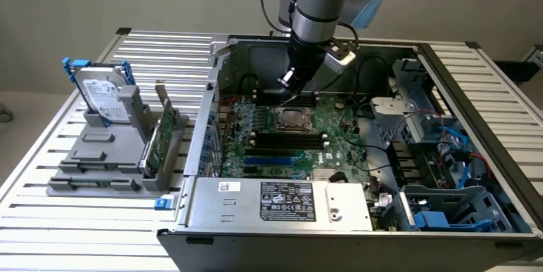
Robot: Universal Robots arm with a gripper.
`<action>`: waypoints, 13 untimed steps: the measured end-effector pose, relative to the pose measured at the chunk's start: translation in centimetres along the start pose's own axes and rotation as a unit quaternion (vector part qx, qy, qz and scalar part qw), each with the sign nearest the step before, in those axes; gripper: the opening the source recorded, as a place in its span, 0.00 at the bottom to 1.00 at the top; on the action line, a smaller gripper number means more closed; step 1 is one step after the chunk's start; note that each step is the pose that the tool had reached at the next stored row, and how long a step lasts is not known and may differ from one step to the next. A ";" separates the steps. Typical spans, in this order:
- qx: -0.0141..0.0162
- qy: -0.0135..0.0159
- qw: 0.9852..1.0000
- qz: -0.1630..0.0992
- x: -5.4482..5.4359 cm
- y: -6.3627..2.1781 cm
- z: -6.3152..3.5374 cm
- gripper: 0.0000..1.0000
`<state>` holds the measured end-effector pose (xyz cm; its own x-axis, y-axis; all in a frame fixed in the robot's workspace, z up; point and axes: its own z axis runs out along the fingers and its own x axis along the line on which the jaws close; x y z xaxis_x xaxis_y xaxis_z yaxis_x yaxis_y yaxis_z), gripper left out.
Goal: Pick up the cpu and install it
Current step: 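Close the cpu cover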
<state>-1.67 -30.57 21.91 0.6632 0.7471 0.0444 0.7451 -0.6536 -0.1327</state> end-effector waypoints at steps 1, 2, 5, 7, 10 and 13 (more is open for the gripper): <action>0.001 -0.002 1.000 0.000 0.0 -0.11 -0.21 0.11; 0.001 -0.003 1.000 0.000 -0.1 -0.21 -0.38 0.11; 0.001 -0.005 1.000 0.001 -0.2 -0.55 -0.94 0.11; 0.001 -0.005 1.000 0.001 -0.3 -0.78 -1.33 0.11; 0.008 -0.004 1.000 0.001 -0.3 -1.09 -1.44 0.11; 0.008 -0.004 1.000 0.001 -0.4 -1.18 -1.40 0.11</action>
<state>-2.74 -30.29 23.43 0.6639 0.7470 0.0357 0.7427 -0.6531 -0.1478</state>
